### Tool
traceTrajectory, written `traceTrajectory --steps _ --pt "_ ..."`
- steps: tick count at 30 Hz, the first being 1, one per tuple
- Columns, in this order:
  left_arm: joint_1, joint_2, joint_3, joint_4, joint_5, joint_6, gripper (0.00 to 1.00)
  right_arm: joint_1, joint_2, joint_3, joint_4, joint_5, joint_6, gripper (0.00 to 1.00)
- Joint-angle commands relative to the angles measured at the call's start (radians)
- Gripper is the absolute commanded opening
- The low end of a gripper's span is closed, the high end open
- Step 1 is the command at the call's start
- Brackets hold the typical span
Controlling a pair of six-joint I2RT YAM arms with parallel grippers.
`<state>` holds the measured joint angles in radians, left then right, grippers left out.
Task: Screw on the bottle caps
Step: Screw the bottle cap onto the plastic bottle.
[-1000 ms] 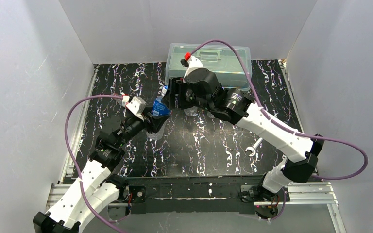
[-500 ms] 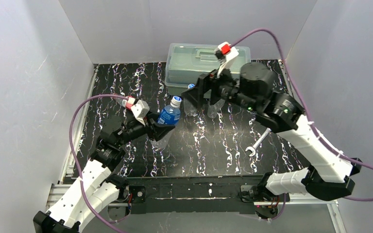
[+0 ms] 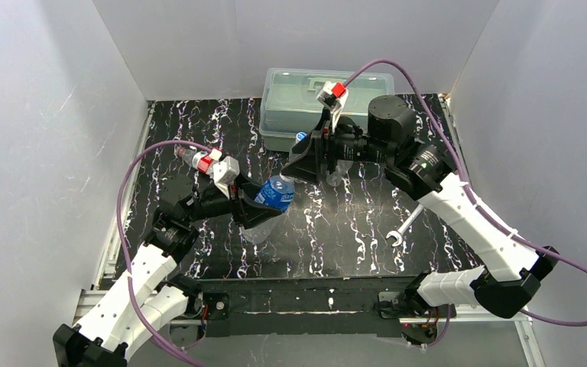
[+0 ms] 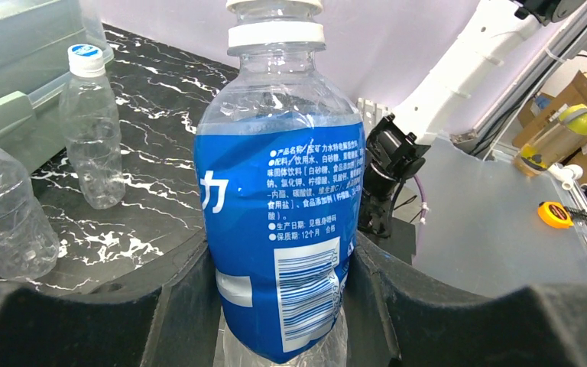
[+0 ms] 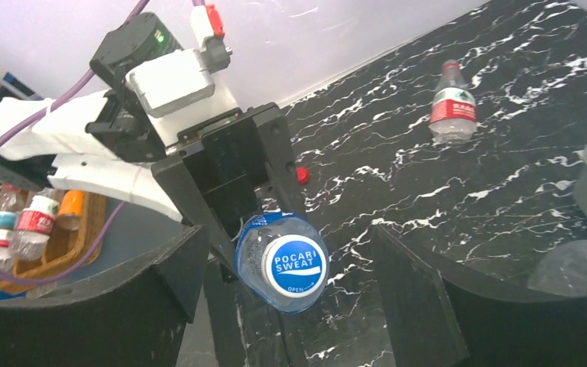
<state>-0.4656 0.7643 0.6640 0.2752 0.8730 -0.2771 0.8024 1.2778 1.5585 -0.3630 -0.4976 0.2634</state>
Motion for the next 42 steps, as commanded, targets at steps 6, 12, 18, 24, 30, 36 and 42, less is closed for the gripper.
traceTrajectory --steps 6,12,18,24,30,36,42 --pt "0.004 -0.005 0.03 0.046 0.048 -0.029 0.0 -0.002 -0.014 -0.041 0.14 -0.12 0.031 0.77" --pt "0.004 -0.002 0.028 0.048 0.047 -0.027 0.0 -0.001 -0.019 -0.07 0.128 -0.09 0.026 0.72" --pt "0.004 -0.003 0.024 0.053 0.042 -0.028 0.0 0.001 -0.012 -0.073 0.138 -0.087 0.039 0.68" --pt "0.004 0.0 0.021 0.056 0.033 -0.026 0.0 0.013 -0.006 -0.082 0.142 -0.085 0.046 0.61" --pt "0.004 0.001 0.019 0.062 0.031 -0.03 0.0 0.017 -0.006 -0.09 0.145 -0.085 0.057 0.51" --pt "0.004 -0.012 0.009 0.063 -0.022 -0.026 0.0 0.022 0.015 -0.089 0.136 -0.077 0.094 0.31" --pt "0.004 -0.029 0.001 0.062 -0.181 0.001 0.0 0.049 0.063 -0.04 0.059 -0.016 0.14 0.21"
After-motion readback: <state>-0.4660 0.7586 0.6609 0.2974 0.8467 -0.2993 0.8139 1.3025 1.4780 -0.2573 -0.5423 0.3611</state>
